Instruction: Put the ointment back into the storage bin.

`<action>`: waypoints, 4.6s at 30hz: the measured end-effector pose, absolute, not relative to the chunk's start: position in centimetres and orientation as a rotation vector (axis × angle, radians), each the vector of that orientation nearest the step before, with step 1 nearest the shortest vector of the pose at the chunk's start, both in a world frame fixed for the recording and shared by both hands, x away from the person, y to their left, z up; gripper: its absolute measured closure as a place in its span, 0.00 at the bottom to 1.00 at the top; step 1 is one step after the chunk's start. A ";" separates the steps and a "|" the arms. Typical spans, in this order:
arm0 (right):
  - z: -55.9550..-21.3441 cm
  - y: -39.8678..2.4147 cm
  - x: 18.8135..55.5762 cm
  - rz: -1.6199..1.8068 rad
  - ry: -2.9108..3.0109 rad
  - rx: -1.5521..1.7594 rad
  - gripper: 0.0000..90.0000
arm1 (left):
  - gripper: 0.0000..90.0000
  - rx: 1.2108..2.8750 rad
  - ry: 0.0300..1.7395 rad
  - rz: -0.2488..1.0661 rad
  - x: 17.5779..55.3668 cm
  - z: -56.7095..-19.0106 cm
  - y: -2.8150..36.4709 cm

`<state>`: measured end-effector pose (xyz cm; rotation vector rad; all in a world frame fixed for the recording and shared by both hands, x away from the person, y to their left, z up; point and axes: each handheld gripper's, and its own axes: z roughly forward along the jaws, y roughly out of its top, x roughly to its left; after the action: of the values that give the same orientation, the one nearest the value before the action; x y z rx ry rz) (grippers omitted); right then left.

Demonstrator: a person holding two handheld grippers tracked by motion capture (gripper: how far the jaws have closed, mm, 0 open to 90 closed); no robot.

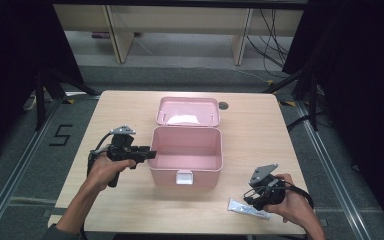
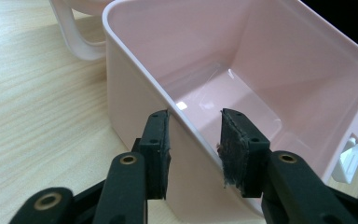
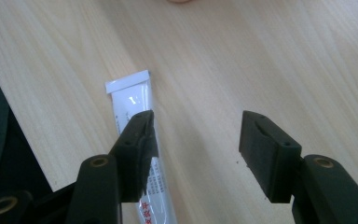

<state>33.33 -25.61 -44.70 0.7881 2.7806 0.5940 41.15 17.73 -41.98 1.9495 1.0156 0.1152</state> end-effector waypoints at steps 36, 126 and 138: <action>-46.9 -23.8 31.9 0.196 2.973 0.607 0.66 | 0.69 1.953 1.011 0.112 41.0 -42.0 17.7; -36.6 -24.4 35.3 0.518 2.788 0.600 0.78 | 0.69 1.949 1.012 0.117 41.0 -42.0 17.7; -34.0 -22.8 36.4 0.565 2.762 0.561 0.78 | 0.68 1.948 1.012 0.118 41.0 -42.0 17.7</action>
<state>36.43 -22.79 -34.01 0.5607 2.7617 0.5648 40.99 17.66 -41.99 1.9482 1.0117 0.1182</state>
